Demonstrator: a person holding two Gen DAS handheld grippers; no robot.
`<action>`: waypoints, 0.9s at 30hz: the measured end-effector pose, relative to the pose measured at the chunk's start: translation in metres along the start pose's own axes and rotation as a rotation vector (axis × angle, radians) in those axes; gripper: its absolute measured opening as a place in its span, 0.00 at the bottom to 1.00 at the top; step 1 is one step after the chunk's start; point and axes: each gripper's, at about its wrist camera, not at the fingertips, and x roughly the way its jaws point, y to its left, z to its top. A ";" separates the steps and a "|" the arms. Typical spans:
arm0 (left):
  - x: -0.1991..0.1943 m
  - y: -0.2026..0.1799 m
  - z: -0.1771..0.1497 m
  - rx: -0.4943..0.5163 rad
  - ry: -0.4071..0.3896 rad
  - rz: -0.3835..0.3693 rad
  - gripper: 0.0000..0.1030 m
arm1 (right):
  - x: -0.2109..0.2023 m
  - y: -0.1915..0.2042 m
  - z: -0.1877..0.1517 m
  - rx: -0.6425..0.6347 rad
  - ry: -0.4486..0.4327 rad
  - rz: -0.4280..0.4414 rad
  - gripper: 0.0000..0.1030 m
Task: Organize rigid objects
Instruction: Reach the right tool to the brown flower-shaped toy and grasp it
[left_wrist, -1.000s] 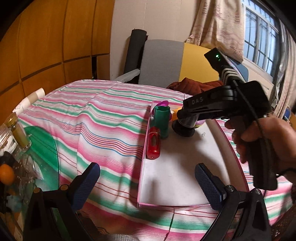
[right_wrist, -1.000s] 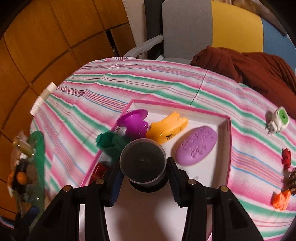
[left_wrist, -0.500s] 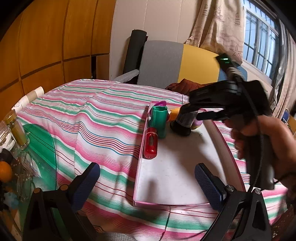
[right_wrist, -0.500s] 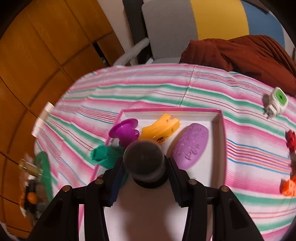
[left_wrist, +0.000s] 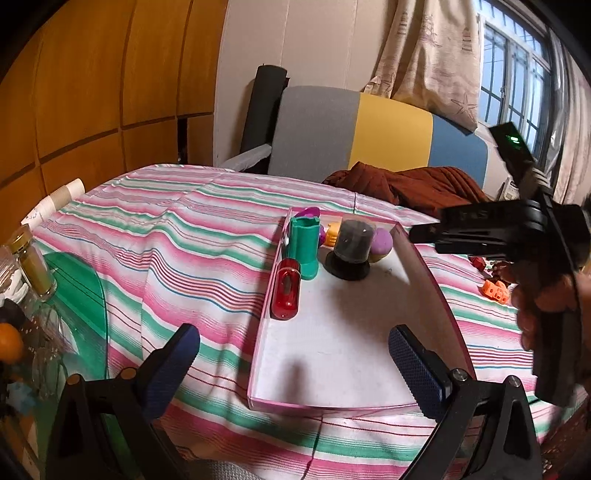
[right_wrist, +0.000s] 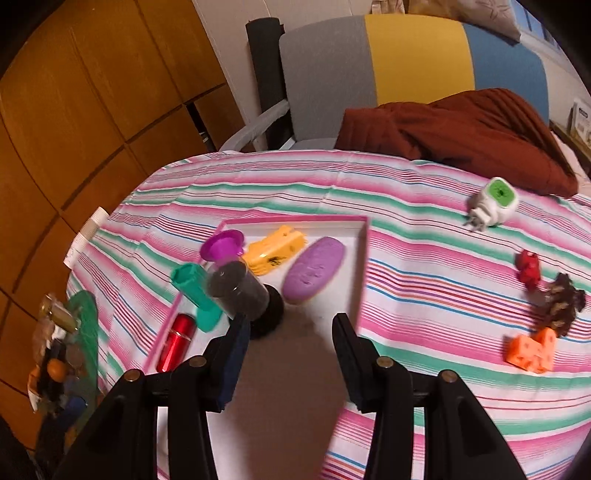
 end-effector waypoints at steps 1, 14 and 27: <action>0.002 -0.001 -0.001 0.001 0.007 0.001 1.00 | -0.002 -0.003 -0.002 0.004 0.001 -0.001 0.45; 0.006 -0.027 -0.007 0.085 0.030 -0.014 1.00 | -0.020 -0.062 -0.038 0.133 0.035 -0.084 0.45; 0.005 -0.062 -0.008 0.216 0.033 -0.028 1.00 | -0.061 -0.181 -0.063 0.402 0.000 -0.168 0.46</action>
